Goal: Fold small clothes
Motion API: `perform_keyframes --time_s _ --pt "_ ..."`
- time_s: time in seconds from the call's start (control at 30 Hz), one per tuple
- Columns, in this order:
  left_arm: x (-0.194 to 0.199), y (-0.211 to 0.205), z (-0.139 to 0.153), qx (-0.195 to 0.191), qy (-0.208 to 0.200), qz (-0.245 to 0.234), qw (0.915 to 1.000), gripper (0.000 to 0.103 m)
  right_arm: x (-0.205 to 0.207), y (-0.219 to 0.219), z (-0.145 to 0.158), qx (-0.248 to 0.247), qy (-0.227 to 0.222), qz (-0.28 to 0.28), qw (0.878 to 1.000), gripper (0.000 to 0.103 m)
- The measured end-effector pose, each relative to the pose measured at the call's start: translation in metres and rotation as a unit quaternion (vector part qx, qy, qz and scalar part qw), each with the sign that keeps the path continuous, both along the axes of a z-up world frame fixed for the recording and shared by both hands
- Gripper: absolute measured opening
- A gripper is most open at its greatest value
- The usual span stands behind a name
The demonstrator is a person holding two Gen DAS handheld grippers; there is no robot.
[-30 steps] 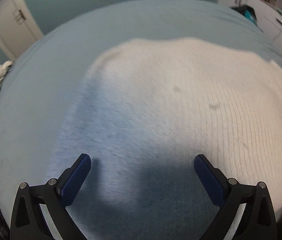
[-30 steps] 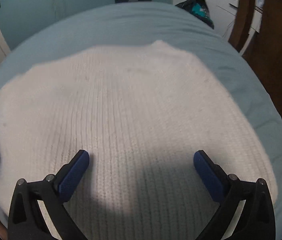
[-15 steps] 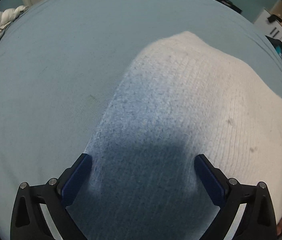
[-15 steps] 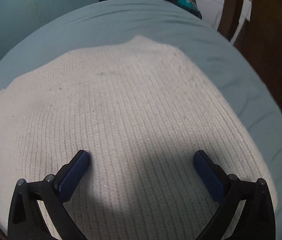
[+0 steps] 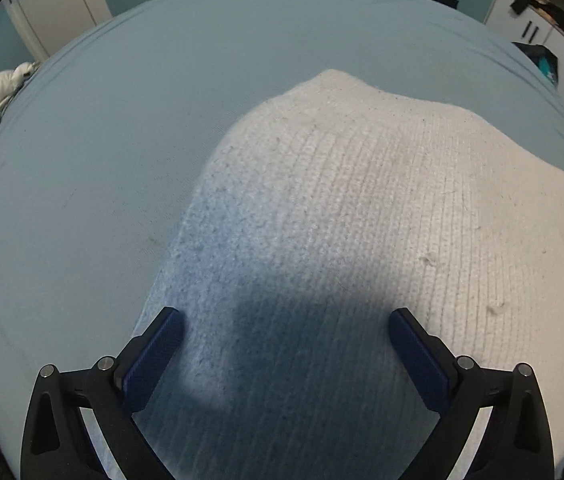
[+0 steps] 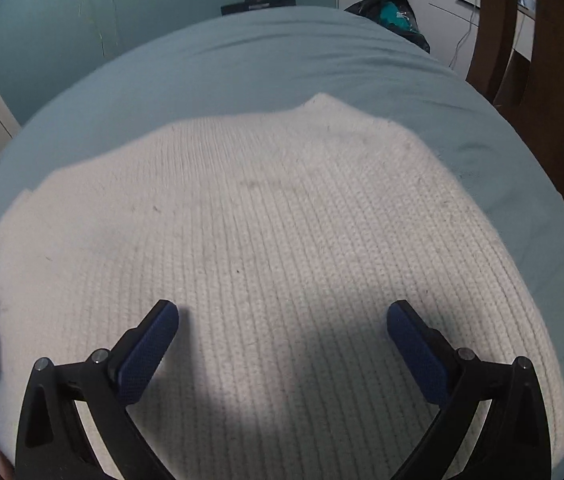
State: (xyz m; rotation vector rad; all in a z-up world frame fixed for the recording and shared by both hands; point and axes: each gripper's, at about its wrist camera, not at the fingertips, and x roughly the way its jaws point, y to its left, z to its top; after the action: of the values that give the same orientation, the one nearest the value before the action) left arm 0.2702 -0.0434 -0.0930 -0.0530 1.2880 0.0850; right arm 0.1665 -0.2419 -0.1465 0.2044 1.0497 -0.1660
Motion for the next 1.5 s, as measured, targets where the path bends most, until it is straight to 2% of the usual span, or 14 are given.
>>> perform_keyframes --time_s 0.27,0.43,0.53,0.67,0.73,0.83,0.93,1.13,1.17,1.23,1.27,1.4,1.43,1.5 --pt "-0.059 0.005 0.07 0.057 -0.073 0.028 0.9953 0.103 -0.085 -0.024 0.059 0.061 -0.104 -0.094 0.988 0.102" --pt "-0.09 0.027 0.077 0.03 -0.067 0.04 0.9965 0.103 -0.092 -0.056 0.066 0.119 -0.105 -0.151 0.976 0.102" --pt "-0.1 0.038 0.069 -0.015 -0.047 0.058 0.9971 0.103 -0.099 -0.084 0.04 0.207 -0.076 -0.197 0.955 0.102" --pt "-0.122 0.051 0.044 -0.1 0.016 0.092 0.9906 0.103 -0.119 -0.102 0.005 0.323 -0.011 -0.259 0.91 0.102" --pt "-0.129 0.054 0.03 -0.13 0.05 0.12 0.9829 0.103 -0.13 -0.105 -0.005 0.366 0.012 -0.283 0.886 0.102" --pt "-0.127 0.064 0.013 -0.184 0.085 0.157 0.9666 0.103 -0.129 -0.108 -0.013 0.378 0.021 -0.293 0.878 0.102" --pt "-0.123 0.074 -0.006 -0.239 0.092 0.205 0.9445 0.103 -0.117 -0.103 -0.026 0.357 0.065 -0.304 0.881 0.102" --pt "-0.112 0.077 -0.046 -0.307 0.13 0.265 0.9048 0.102 -0.1 -0.097 -0.07 0.43 0.117 -0.317 0.837 0.1" --pt "-0.109 0.077 -0.049 -0.314 0.13 0.272 0.9003 0.101 -0.097 -0.098 -0.076 0.438 0.116 -0.322 0.831 0.096" --pt "-0.103 0.079 -0.052 -0.328 0.118 0.278 0.8951 0.088 -0.092 -0.097 -0.083 0.456 0.111 -0.319 0.823 0.066" --pt "-0.1 0.078 -0.053 -0.341 0.114 0.275 0.8914 0.071 -0.09 -0.096 -0.083 0.468 0.096 -0.312 0.821 0.059" --pt "-0.101 0.086 -0.054 -0.38 0.115 0.293 0.8697 0.035 -0.084 -0.091 -0.064 0.418 0.067 -0.29 0.858 0.032" --pt "-0.105 0.091 -0.051 -0.396 0.109 0.299 0.8614 0.032 -0.082 -0.089 -0.059 0.407 0.058 -0.284 0.866 0.028" --pt "-0.111 0.094 -0.038 -0.414 0.089 0.293 0.857 0.029 -0.085 -0.084 -0.048 0.39 0.037 -0.274 0.878 0.025"
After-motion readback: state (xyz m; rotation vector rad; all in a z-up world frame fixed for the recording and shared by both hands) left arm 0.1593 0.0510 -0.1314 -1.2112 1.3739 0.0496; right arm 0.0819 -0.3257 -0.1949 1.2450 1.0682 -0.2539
